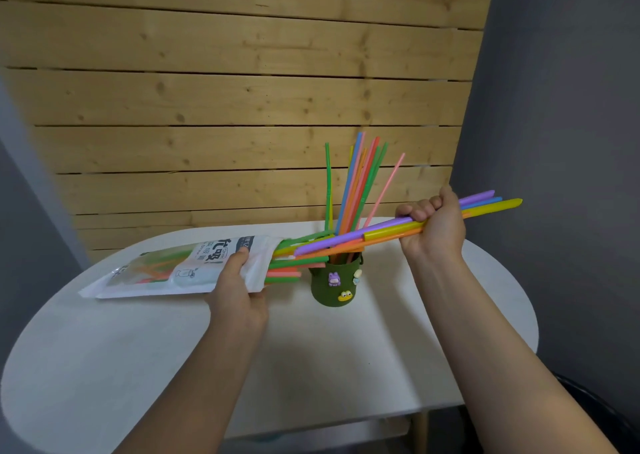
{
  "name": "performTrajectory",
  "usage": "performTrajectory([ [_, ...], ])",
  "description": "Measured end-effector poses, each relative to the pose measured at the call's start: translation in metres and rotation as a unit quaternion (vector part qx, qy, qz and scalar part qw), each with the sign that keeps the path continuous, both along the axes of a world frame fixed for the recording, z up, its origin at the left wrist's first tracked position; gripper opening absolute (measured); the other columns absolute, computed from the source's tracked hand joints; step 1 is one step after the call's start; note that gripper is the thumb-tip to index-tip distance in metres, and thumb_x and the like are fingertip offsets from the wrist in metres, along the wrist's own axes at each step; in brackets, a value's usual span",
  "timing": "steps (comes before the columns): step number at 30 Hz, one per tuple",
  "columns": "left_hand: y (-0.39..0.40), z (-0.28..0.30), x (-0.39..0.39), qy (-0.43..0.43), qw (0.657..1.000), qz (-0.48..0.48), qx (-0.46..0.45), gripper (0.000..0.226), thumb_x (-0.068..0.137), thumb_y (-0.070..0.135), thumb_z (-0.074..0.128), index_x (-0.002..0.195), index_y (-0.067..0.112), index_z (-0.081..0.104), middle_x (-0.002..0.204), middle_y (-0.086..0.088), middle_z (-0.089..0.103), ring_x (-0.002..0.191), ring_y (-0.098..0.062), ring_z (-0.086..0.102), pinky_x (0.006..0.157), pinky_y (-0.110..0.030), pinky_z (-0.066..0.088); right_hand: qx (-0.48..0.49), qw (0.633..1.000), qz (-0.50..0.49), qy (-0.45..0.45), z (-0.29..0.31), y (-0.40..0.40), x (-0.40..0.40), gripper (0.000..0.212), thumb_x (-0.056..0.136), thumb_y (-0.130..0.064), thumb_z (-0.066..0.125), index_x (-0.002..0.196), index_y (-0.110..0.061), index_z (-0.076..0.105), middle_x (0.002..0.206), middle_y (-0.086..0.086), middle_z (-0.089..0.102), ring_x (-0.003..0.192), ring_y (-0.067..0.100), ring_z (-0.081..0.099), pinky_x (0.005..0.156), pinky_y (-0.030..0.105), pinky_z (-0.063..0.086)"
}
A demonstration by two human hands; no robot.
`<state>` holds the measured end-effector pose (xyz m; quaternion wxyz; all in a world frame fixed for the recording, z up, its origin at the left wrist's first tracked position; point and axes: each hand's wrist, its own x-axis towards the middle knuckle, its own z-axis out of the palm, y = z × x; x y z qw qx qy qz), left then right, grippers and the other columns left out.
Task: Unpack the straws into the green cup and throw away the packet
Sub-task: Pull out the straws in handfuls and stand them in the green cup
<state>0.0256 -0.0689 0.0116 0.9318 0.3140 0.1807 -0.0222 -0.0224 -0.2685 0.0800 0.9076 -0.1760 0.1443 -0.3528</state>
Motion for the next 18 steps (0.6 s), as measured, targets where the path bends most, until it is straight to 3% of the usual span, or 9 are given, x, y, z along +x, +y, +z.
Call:
performTrajectory([
  [9,0.009,-0.002,0.006,0.007,1.0,0.006,0.008,0.061,0.089,0.006,0.064,0.144,0.014,0.039,0.14,-0.009,0.057,0.116,-0.021,0.063,0.081,-0.032,0.056,0.033,0.999,-0.032,-0.009,-0.004,-0.025,-0.008,0.043,0.095,-0.025,0.048,0.056,-0.016,0.032,0.04,-0.007,0.026,0.033,0.009,0.026,0.041,0.019,0.034],
  [18,0.017,-0.007,0.008,-0.007,1.0,-0.009,0.023,0.056,0.091,0.008,0.06,0.144,0.012,0.042,0.143,-0.009,0.056,0.126,-0.023,0.058,0.1,-0.039,0.049,0.02,0.995,-0.098,0.01,-0.005,-0.047,-0.013,0.039,0.093,-0.026,0.052,0.059,-0.016,0.036,0.042,-0.007,0.028,0.034,0.009,0.028,0.043,0.019,0.038],
])
